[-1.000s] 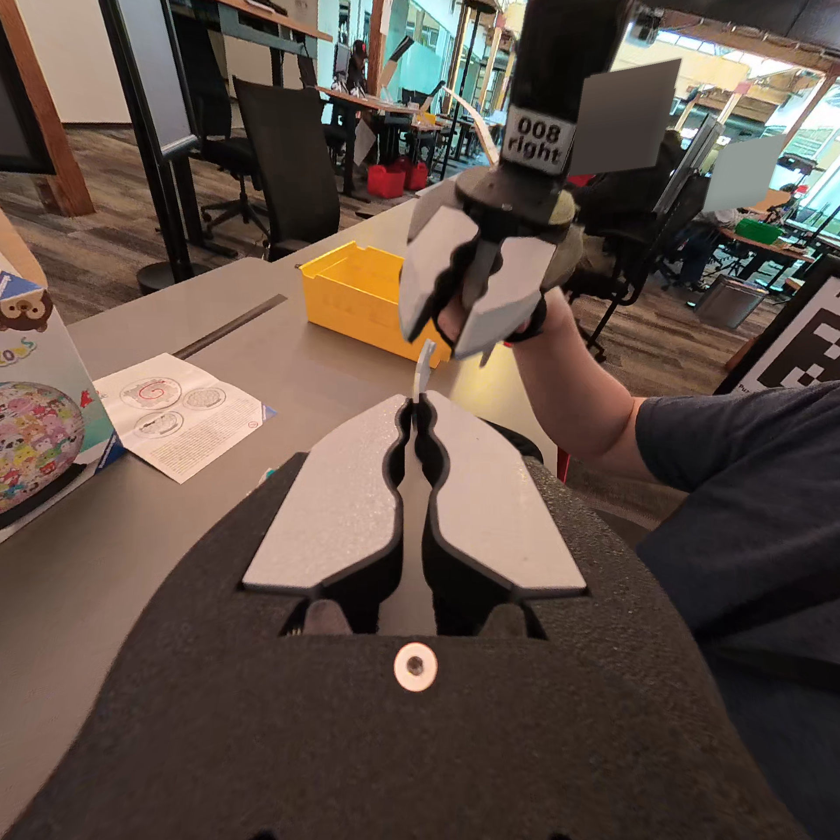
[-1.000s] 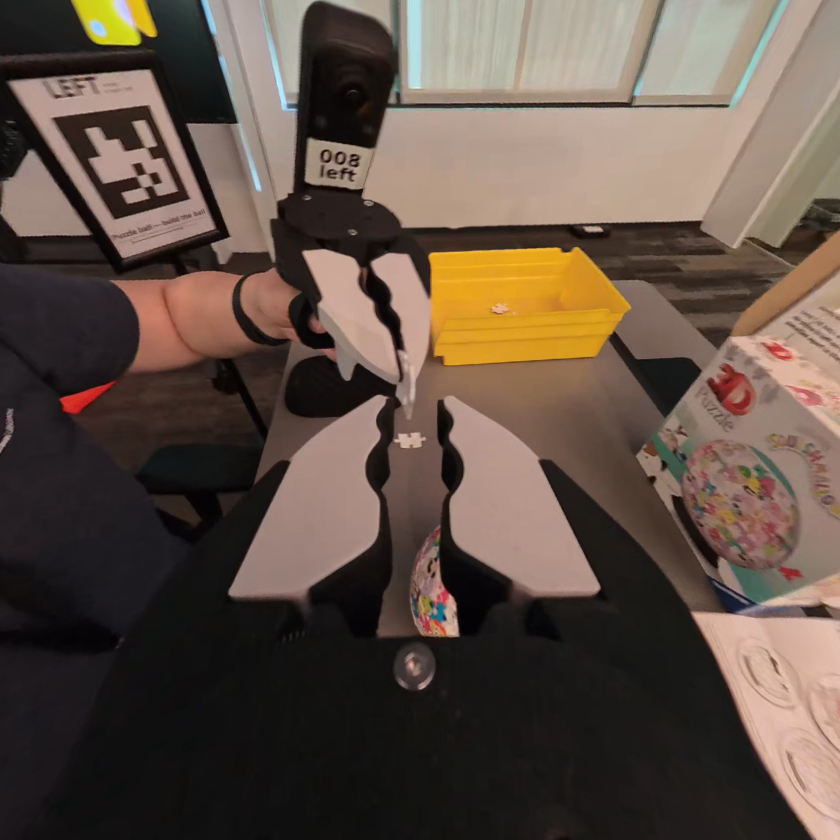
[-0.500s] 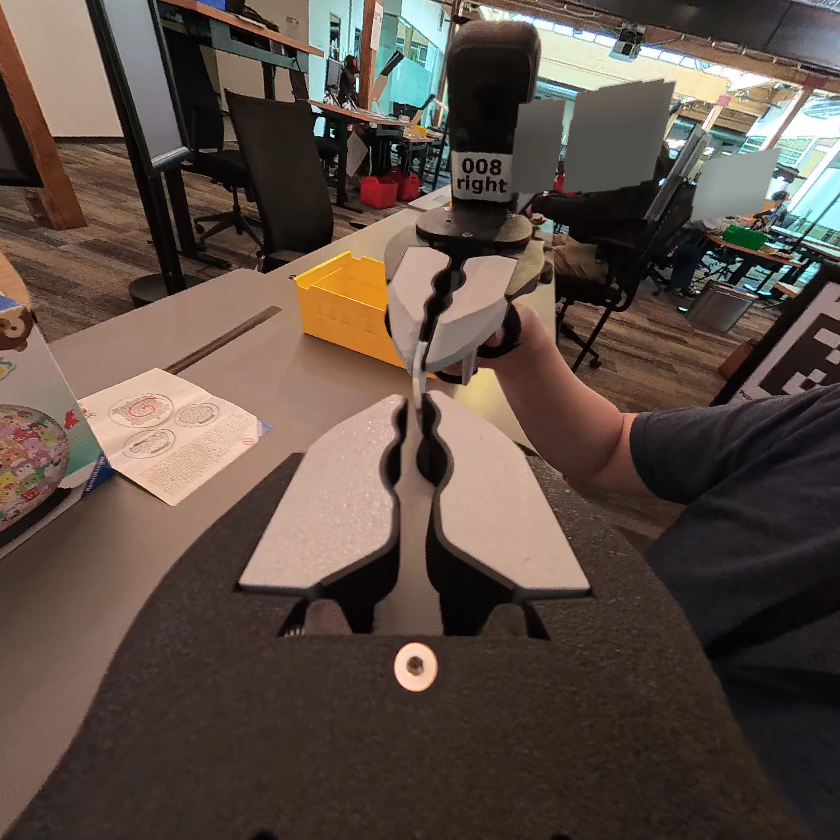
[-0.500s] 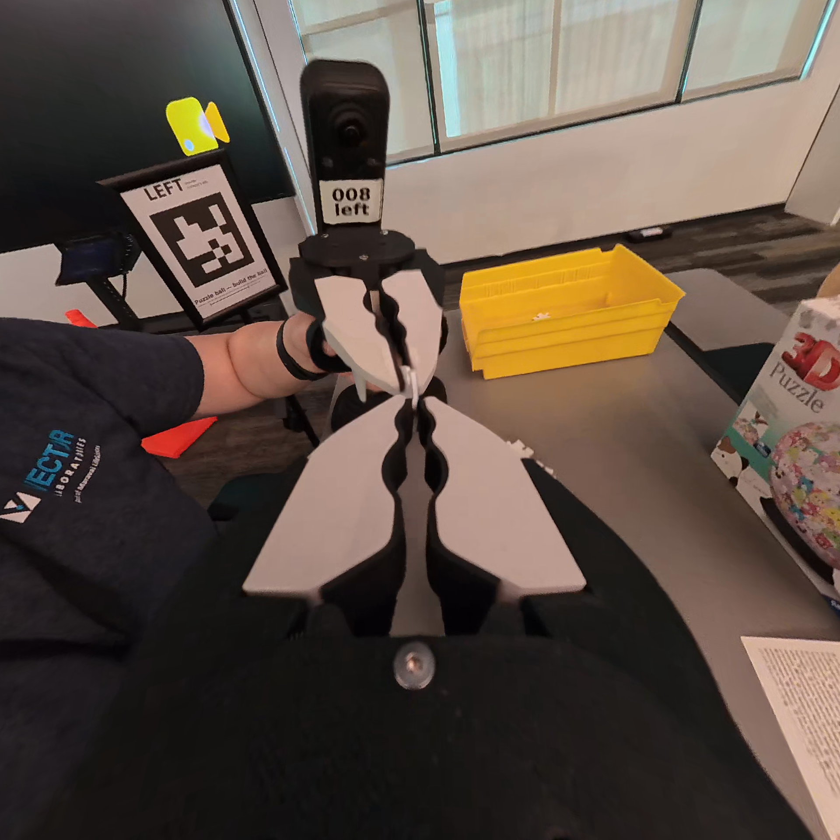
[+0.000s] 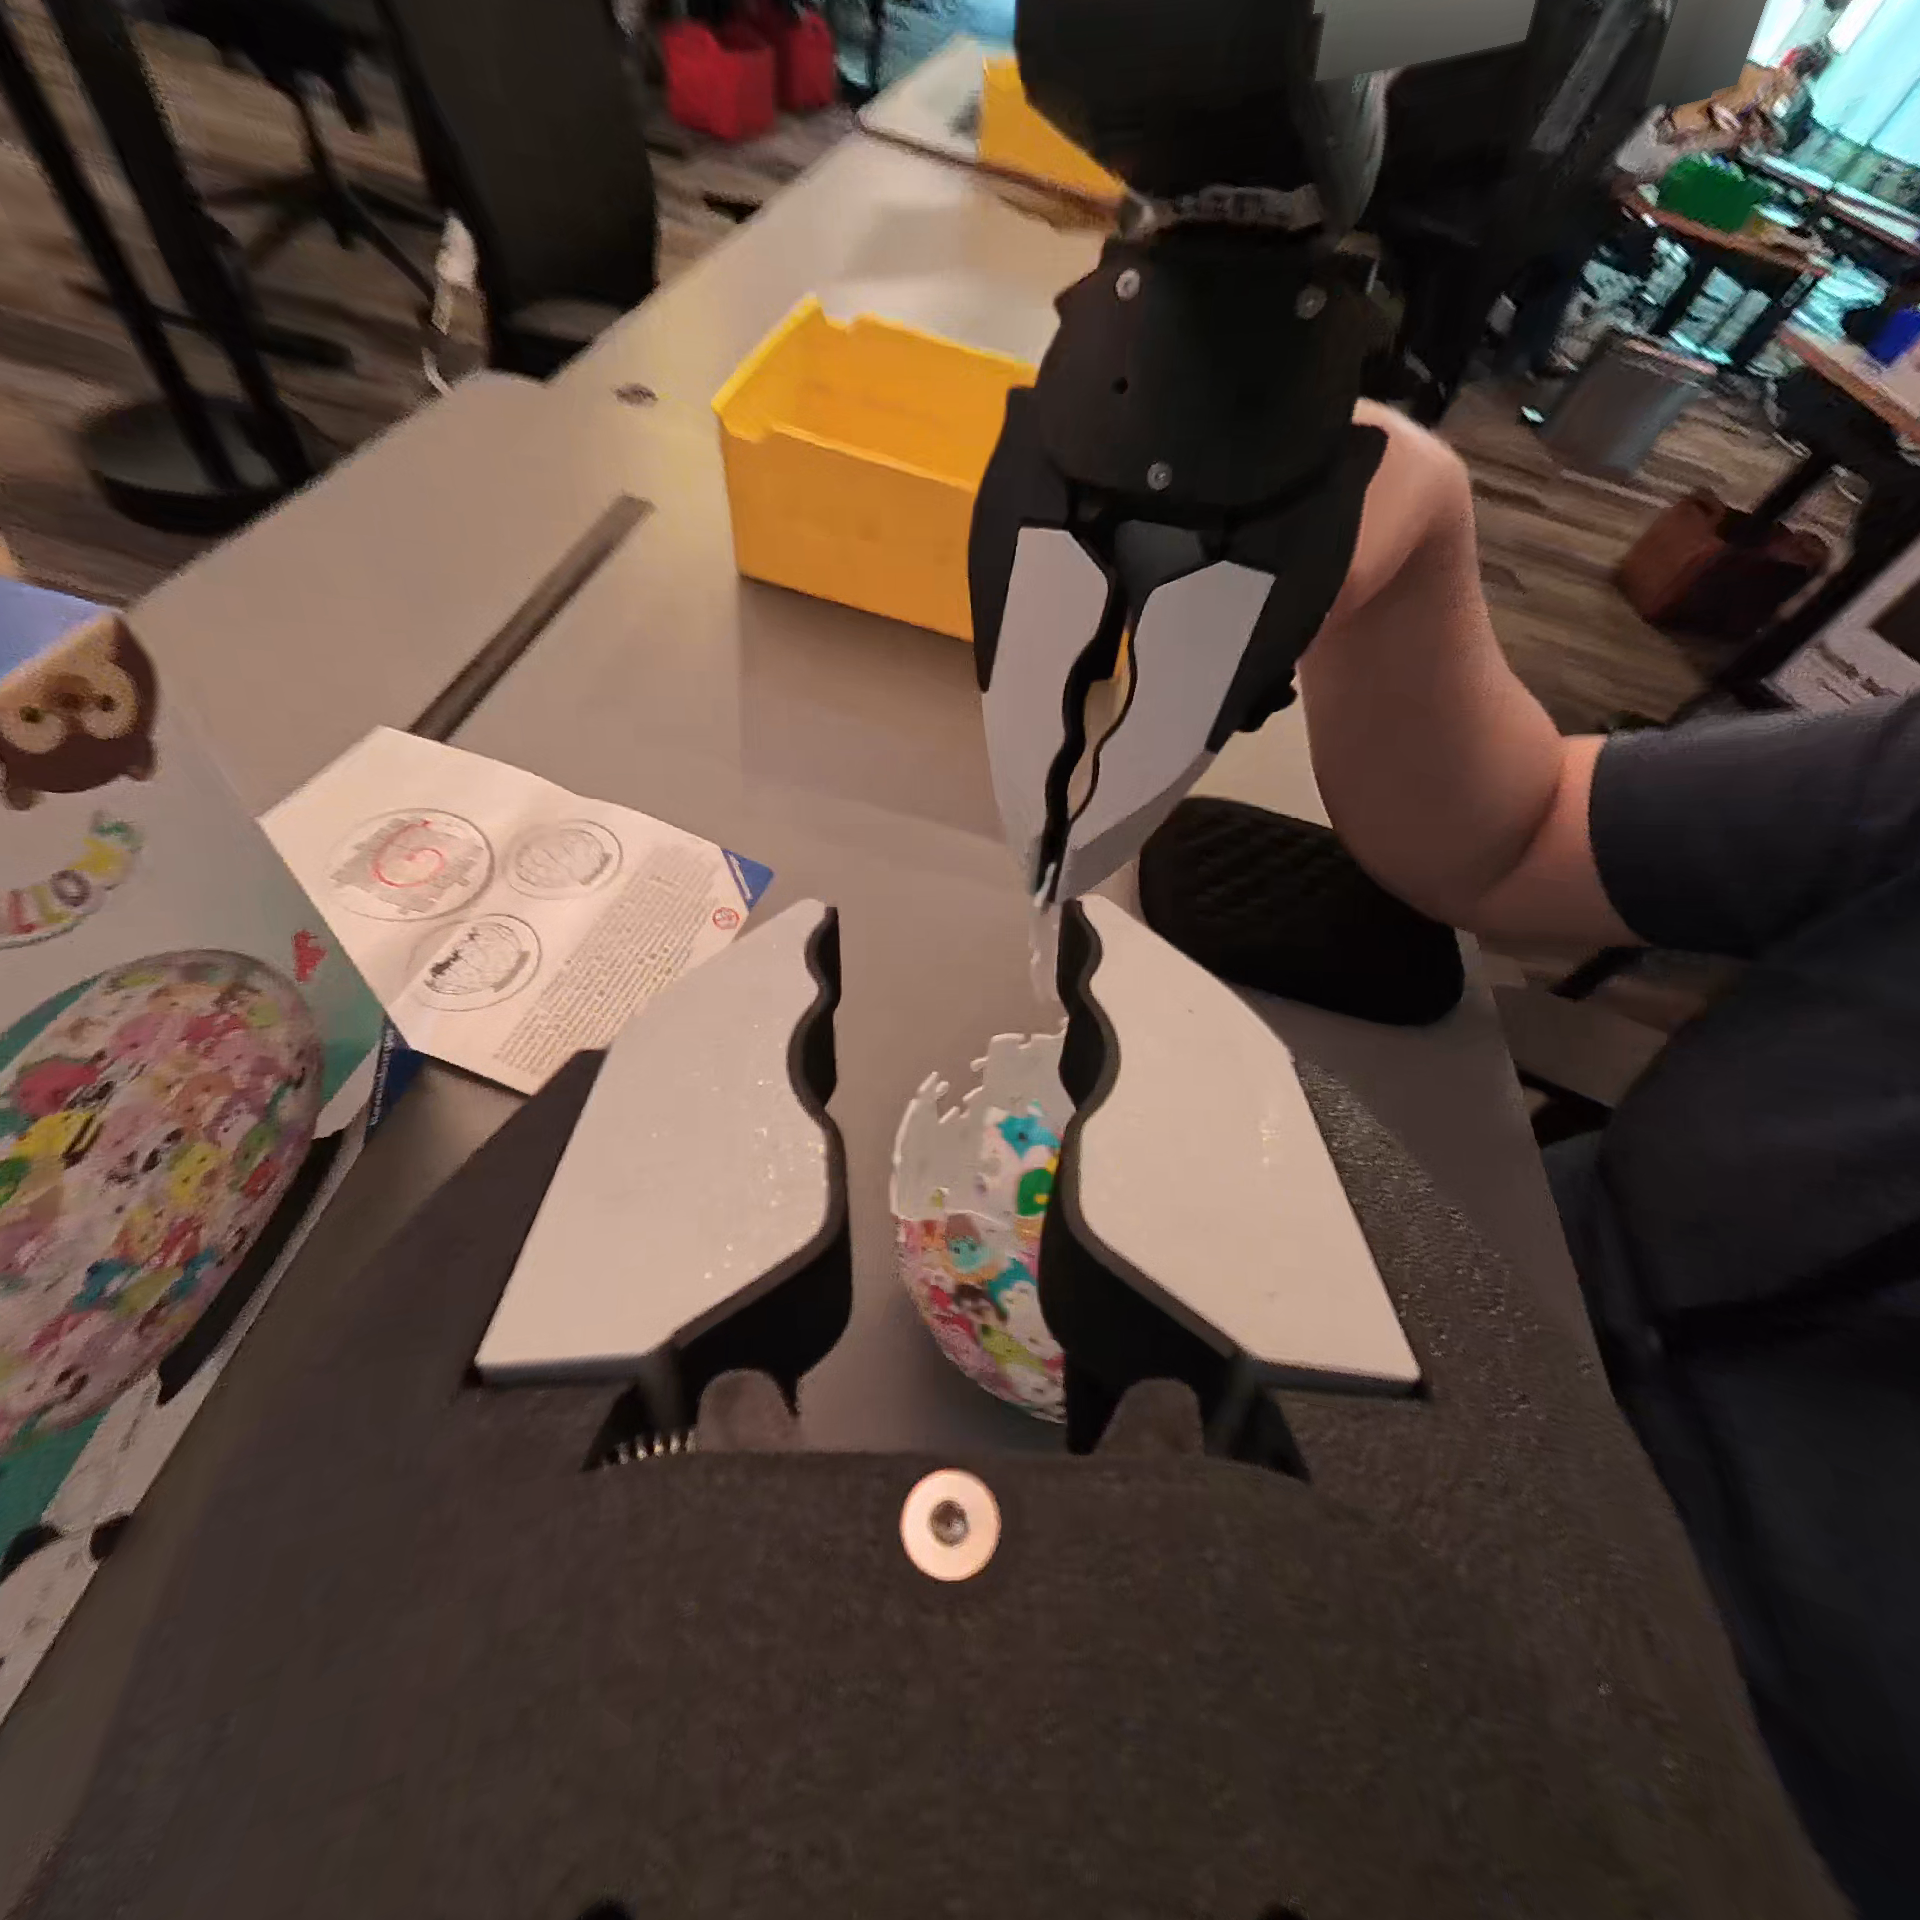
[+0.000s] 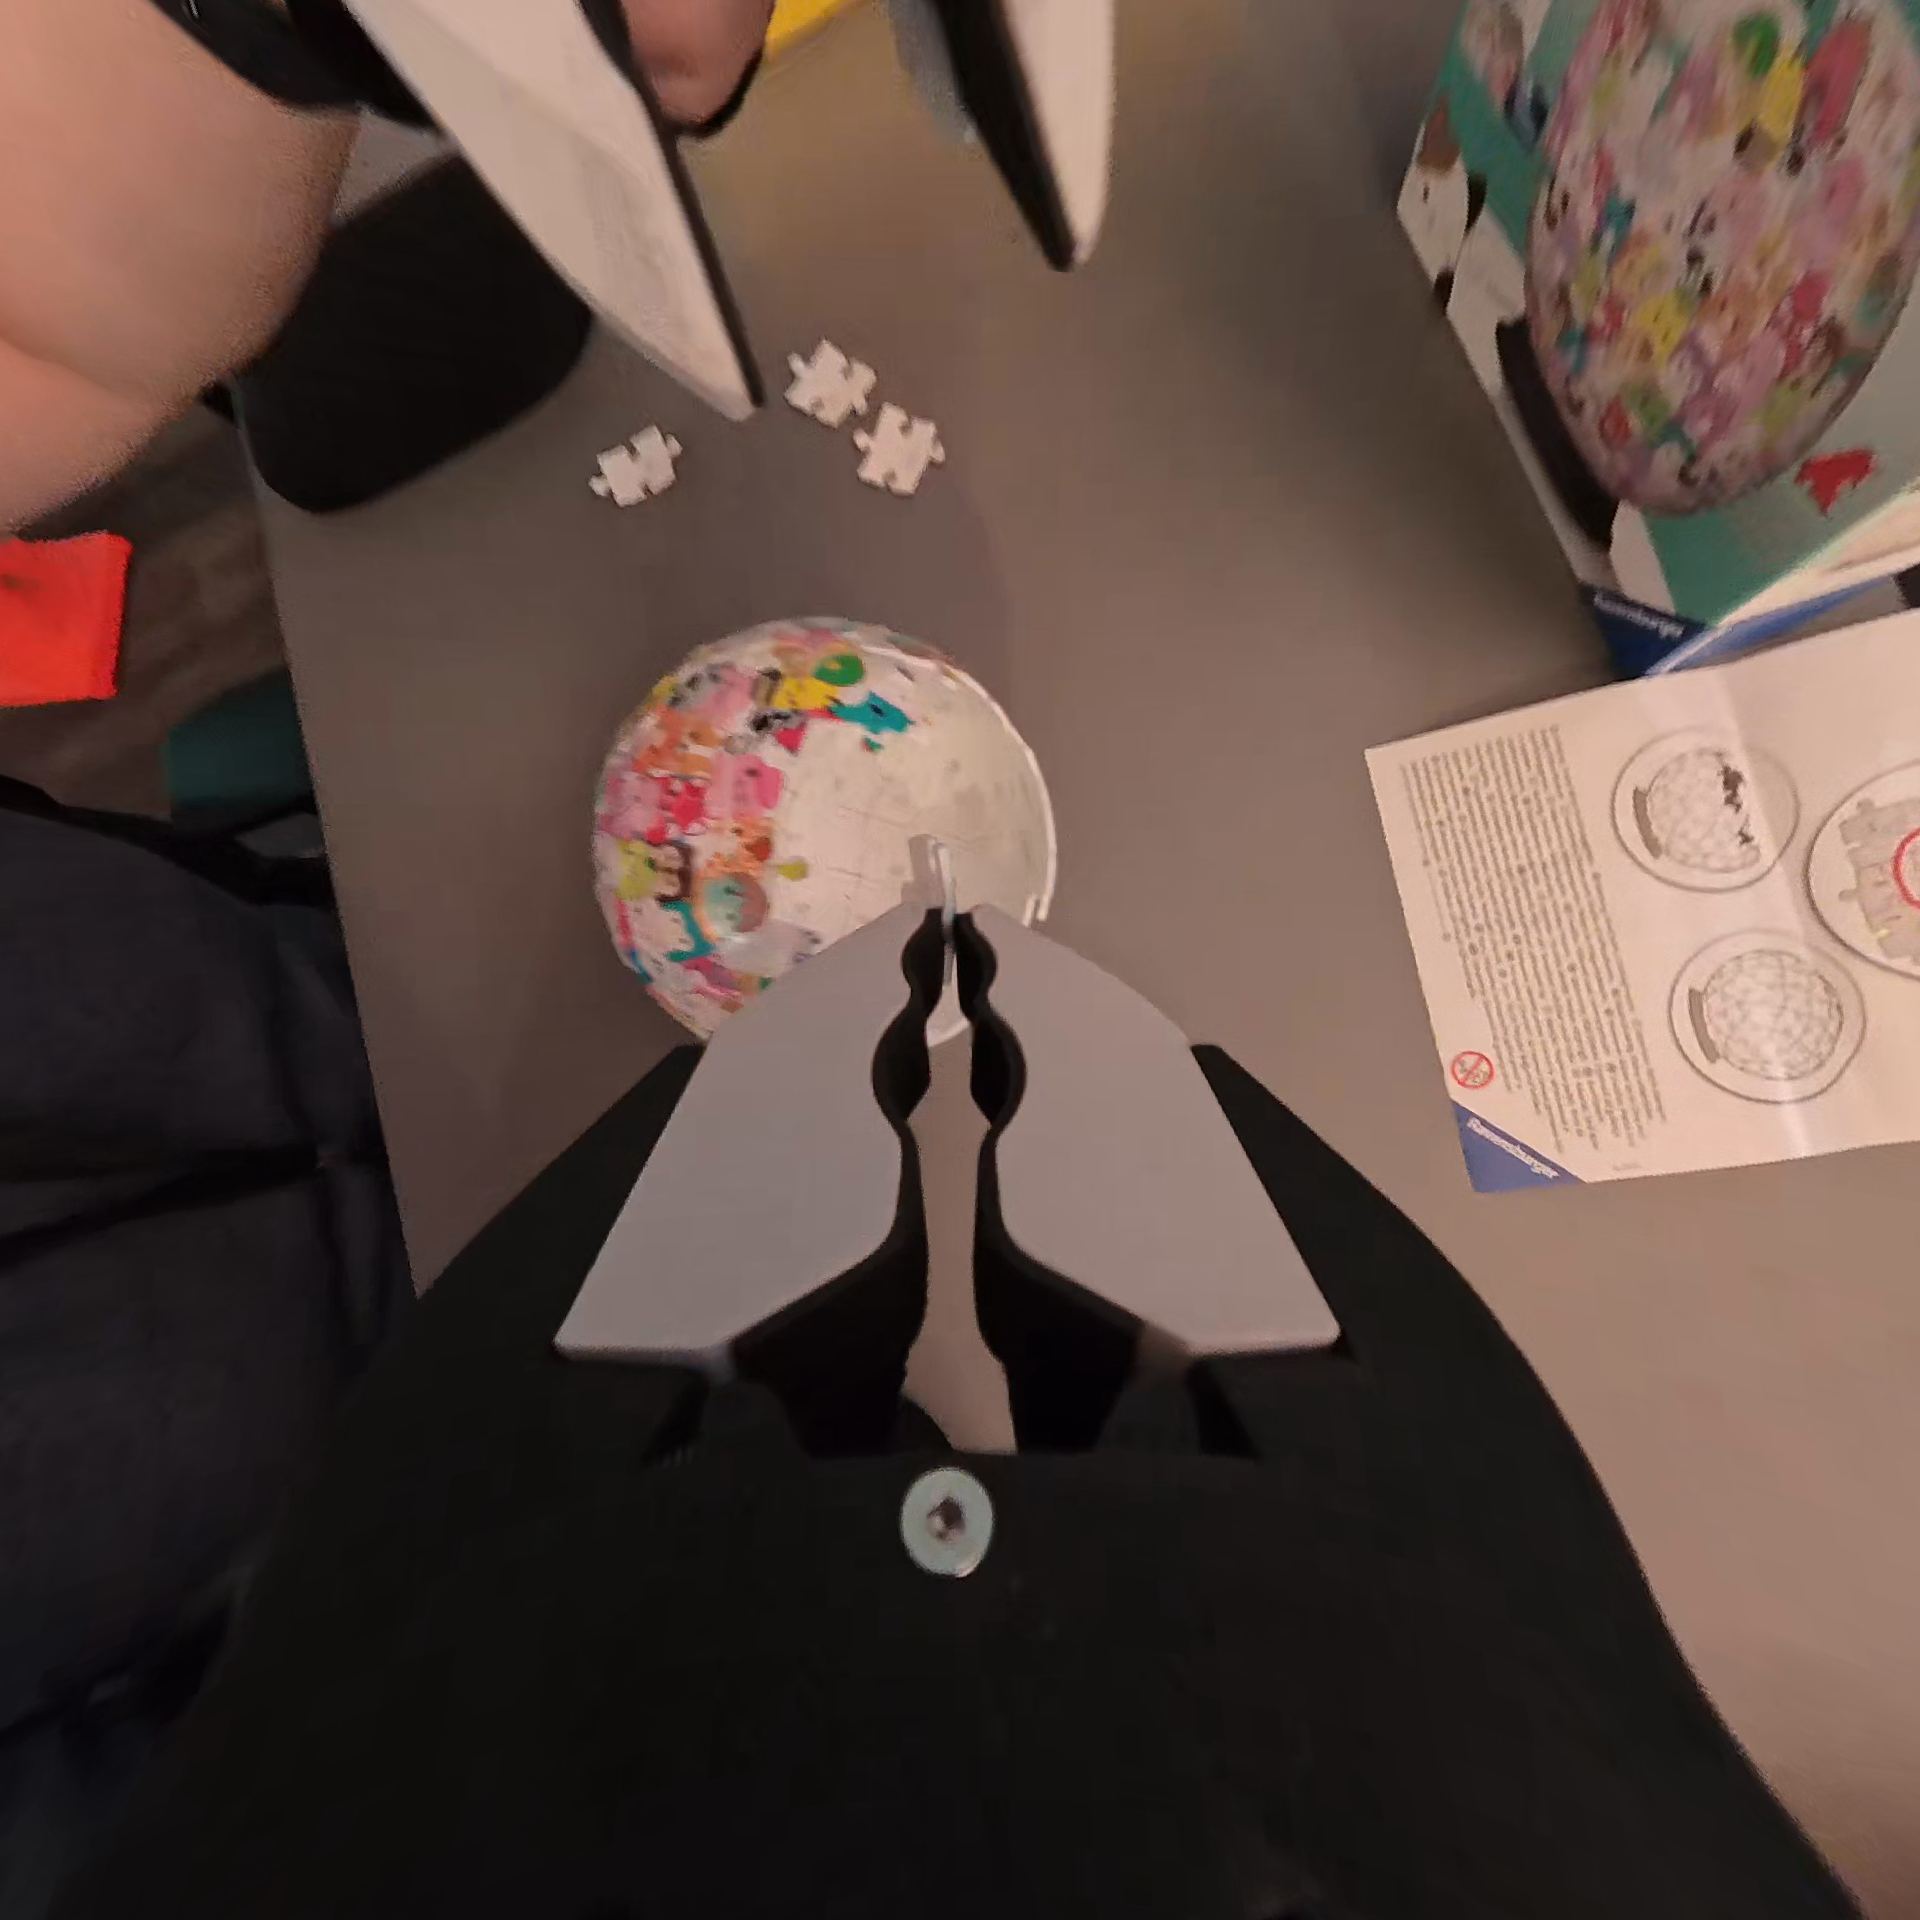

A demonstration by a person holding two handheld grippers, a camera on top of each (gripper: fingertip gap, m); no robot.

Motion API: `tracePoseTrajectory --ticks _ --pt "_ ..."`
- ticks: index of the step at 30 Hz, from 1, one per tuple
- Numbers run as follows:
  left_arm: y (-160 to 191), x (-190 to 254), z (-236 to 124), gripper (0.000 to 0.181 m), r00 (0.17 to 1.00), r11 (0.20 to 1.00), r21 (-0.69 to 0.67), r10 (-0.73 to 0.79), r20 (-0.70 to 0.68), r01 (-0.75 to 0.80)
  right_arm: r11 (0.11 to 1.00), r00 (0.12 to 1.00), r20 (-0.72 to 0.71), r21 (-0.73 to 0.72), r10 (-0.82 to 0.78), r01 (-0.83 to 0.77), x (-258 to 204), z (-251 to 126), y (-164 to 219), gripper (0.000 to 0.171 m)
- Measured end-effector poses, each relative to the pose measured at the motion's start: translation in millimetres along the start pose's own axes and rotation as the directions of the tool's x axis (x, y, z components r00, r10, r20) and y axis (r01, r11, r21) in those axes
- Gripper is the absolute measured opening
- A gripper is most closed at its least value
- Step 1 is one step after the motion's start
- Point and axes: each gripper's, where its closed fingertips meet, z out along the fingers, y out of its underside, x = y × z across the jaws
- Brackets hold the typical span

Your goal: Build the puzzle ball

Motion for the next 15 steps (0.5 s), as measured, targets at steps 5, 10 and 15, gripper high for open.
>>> tracePoseTrajectory --ticks 5,10,15 --pt "17.5 -29.8 35.3 0.041 0.993 0.996 -0.093 -0.017 -0.117 0.006 0.991 0.990 0.102 -0.097 0.097 -0.087 10.7 25.3 18.6 0.003" --pt "47.9 -34.2 47.6 0.050 0.961 0.974 -0.225 -0.091 -0.260 0.031 0.979 0.984 0.073 -0.135 0.164 -0.153 16.1 36.9 27.0 0.003" --pt "63.3 -31.7 56.2 0.052 0.938 0.950 -0.313 -0.126 -0.324 0.019 0.954 0.966 0.072 -0.193 0.248 -0.231 20.8 52.4 38.2 0.003"
